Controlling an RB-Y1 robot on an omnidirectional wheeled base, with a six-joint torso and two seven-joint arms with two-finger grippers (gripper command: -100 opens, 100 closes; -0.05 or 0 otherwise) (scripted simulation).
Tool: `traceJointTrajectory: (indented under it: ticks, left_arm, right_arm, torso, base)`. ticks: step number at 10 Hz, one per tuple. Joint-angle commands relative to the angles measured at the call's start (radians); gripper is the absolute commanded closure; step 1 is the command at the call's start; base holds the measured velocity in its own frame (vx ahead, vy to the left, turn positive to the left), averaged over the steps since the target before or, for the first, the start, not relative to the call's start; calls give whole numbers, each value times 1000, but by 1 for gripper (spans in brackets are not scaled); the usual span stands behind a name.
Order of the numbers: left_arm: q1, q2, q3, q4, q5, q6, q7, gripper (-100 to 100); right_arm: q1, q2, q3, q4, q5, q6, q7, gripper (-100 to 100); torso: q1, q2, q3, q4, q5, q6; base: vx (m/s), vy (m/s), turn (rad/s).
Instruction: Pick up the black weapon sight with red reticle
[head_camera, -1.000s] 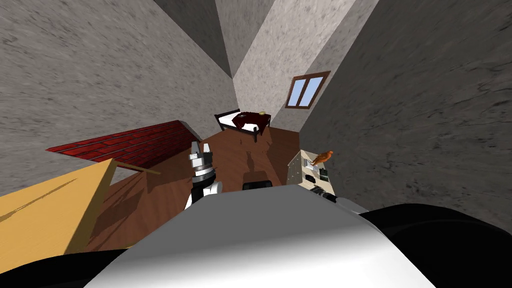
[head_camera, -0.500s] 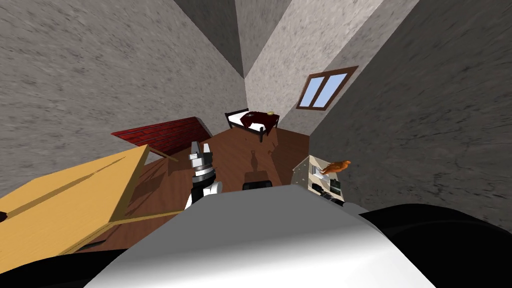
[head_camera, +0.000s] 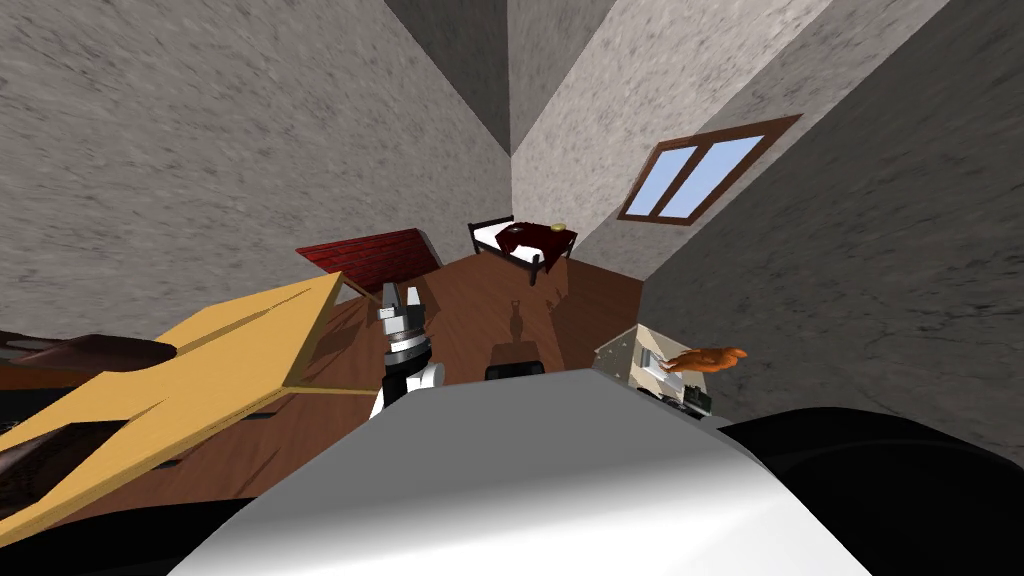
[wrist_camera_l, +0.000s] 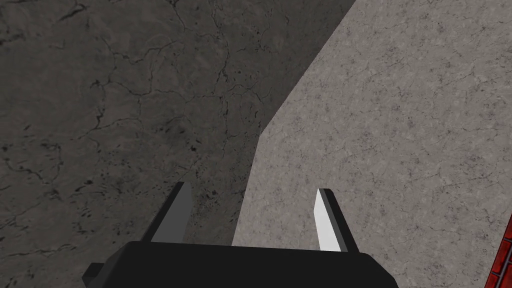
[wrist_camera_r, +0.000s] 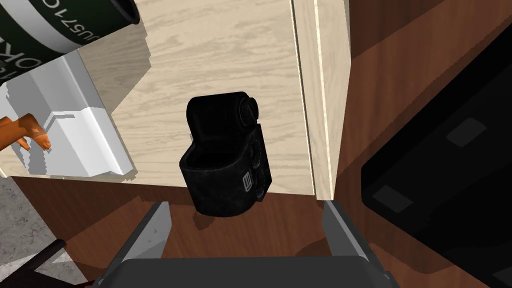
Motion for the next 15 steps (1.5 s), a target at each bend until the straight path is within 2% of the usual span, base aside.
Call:
traceJointTrajectory:
  ticks: [1, 2, 3, 6, 7, 8, 10, 11, 12, 15]
  left_arm:
    - [0, 0, 0, 0, 0, 0, 0, 0]
    - [0, 0, 0, 0, 0, 0, 0, 0]
    - [0, 0, 0, 0, 0, 0, 0, 0]
    - [0, 0, 0, 0, 0, 0, 0, 0]
    - [0, 0, 0, 0, 0, 0, 0, 0]
    - [0, 0, 0, 0, 0, 0, 0, 0]
    - [0, 0, 0, 0, 0, 0, 0, 0]
    - [0, 0, 0, 0, 0, 0, 0, 0]
    - [0, 0, 0, 0, 0, 0, 0, 0]
    - [0, 0, 0, 0, 0, 0, 0, 0]
  right_arm:
    - [0, -18, 28, 2, 19, 11, -29, -100]
    - [-2, -21, 44, 39, 56, 4, -37, -100]
    - [-2, -20, 52, 53, 70, 1, -40, -100]
    - [-2, -16, 44, 56, 68, -3, -29, -100]
    - [-2, -17, 45, 56, 68, -2, -32, 0]
    - [-16, 16, 56, 78, 65, 20, -18, -100]
    - [-28, 42, 64, 96, 63, 37, -7, -100]
    - [-27, 45, 41, 104, 59, 19, 10, -100]
    - [-28, 49, 39, 107, 59, 19, 19, 100]
    - [-28, 48, 40, 107, 59, 19, 19, 100]
  torso:
    - [0, 0, 0, 0, 0, 0]
    - [2, 0, 0, 0, 0, 1]
    - [2, 0, 0, 0, 0, 0]
    - [4, 0, 0, 0, 1, 1]
    - [5, -1, 0, 0, 1, 1]
    - [5, -1, 0, 0, 1, 1]
    - [1, -1, 0, 0, 0, 1]
    - [1, 0, 0, 0, 0, 1]
    - [3, 0, 0, 0, 0, 1]
    - [4, -1, 0, 0, 0, 1]
  base:
    - [-11, -48, 79]
    - [-20, -35, 339]
    - [-21, -48, 276]
    - [-5, -15, 0]
    - [0, 0, 0]
    - [-1, -46, 64]
    - [-7, -65, 53]
    - [-8, -30, 10]
    - [0, 0, 0]
    - [0, 0, 0]
